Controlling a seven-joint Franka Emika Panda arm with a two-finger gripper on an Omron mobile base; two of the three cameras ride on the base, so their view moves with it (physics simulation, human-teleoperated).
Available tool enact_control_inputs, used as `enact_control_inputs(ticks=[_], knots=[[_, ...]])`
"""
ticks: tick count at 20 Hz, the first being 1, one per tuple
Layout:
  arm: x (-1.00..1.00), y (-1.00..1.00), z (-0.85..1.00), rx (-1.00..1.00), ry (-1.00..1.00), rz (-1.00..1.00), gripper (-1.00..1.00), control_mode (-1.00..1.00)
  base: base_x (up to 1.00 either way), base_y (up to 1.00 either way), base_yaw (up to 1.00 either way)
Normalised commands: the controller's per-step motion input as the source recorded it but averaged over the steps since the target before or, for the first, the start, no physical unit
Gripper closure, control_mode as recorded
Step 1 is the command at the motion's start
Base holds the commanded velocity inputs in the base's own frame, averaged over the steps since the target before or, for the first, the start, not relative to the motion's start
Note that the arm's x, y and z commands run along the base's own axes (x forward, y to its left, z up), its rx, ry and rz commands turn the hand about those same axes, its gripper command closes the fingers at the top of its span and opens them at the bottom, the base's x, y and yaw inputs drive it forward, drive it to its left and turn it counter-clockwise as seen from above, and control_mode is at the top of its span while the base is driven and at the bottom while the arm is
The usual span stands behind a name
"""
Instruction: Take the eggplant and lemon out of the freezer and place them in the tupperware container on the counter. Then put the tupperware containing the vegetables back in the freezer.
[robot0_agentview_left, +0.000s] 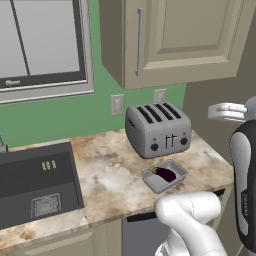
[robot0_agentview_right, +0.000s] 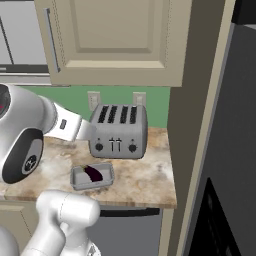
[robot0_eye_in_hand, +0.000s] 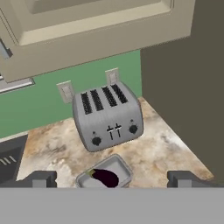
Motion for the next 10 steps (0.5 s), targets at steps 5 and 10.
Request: enact_control_inputs(ticks=[5, 10], knots=[[0.00, 0.00, 0.00, 0.00, 0.02, 0.00, -1.00, -1.00, 0.00, 0.00, 0.00], [-0.03, 0.00, 0.00, 0.00, 0.02, 0.00, -1.00, 1.00, -0.12, 0.00, 0.00]])
